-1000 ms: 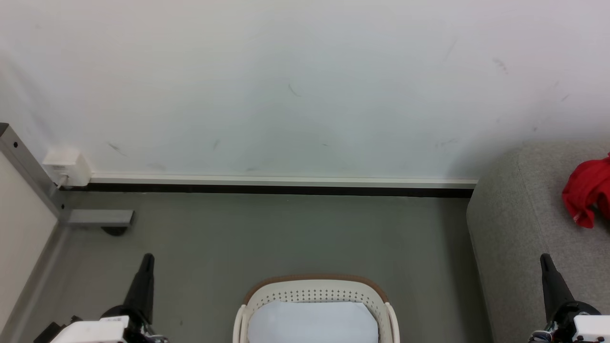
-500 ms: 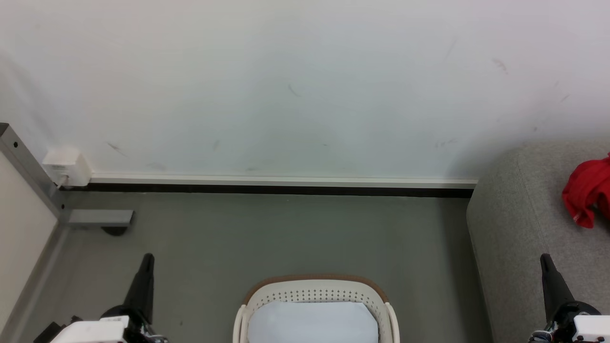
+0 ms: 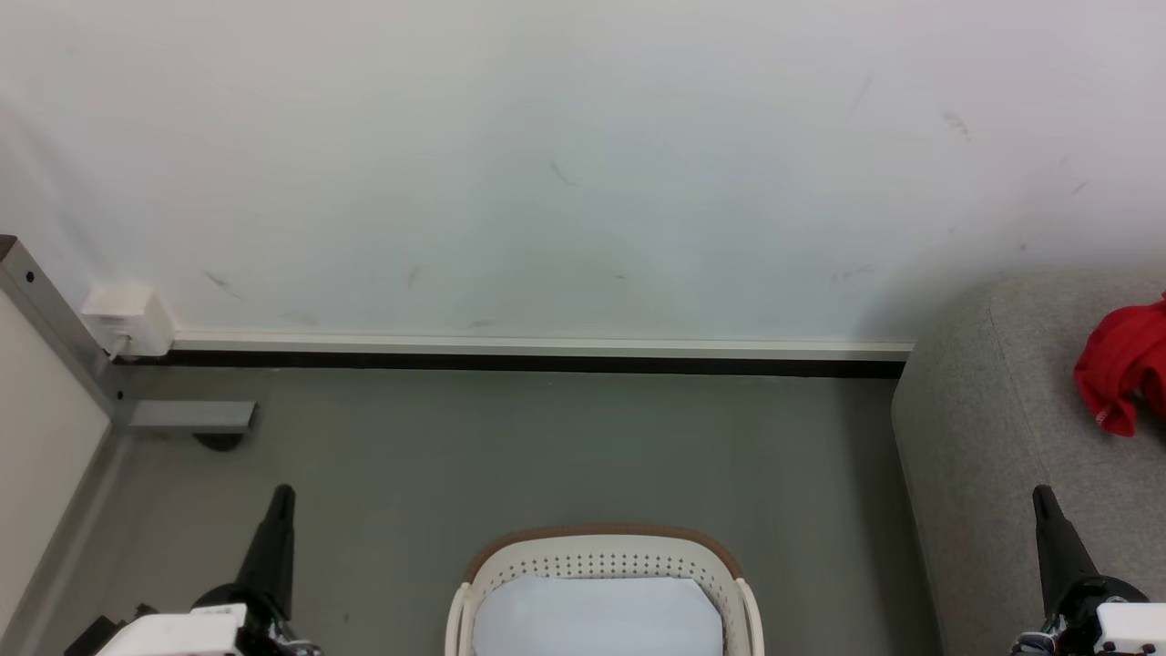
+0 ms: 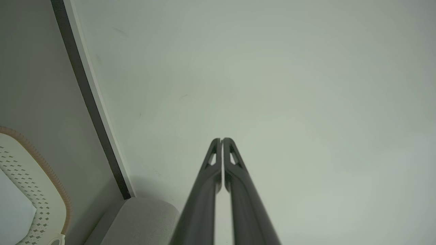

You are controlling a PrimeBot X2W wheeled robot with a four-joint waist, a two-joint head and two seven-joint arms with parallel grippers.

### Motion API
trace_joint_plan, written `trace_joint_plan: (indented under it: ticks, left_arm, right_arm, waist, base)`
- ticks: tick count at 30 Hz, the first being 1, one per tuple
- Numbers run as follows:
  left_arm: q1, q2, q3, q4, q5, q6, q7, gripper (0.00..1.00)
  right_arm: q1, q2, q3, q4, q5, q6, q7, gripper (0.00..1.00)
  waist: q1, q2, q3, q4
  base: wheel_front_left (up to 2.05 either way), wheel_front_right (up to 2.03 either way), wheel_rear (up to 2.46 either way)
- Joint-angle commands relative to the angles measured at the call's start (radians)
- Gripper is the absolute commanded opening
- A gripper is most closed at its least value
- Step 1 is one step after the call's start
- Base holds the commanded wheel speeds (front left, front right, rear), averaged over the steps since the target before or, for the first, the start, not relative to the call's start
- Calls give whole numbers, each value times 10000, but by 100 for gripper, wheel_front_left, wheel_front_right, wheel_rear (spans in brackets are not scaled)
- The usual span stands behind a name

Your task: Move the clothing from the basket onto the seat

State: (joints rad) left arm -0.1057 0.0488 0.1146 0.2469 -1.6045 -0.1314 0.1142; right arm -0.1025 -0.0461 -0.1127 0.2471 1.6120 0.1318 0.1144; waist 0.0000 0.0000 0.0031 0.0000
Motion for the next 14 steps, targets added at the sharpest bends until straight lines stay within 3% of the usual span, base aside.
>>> trace_joint_plan:
  ticks: [1, 14]
  left_arm:
    - [-74, 24, 12, -37, -150, 14, 36, 0]
    - [-74, 24, 10, -38, -147, 14, 35, 0]
  right_arm:
    - [-120, -77, -40, -59, 21, -21, 28, 0]
    - [-121, -77, -39, -58, 21, -21, 27, 0]
  waist:
    - [0, 0, 0, 0]
    - [0, 0, 0, 0]
  base:
    - [0, 0, 0]
    - [0, 0, 0]
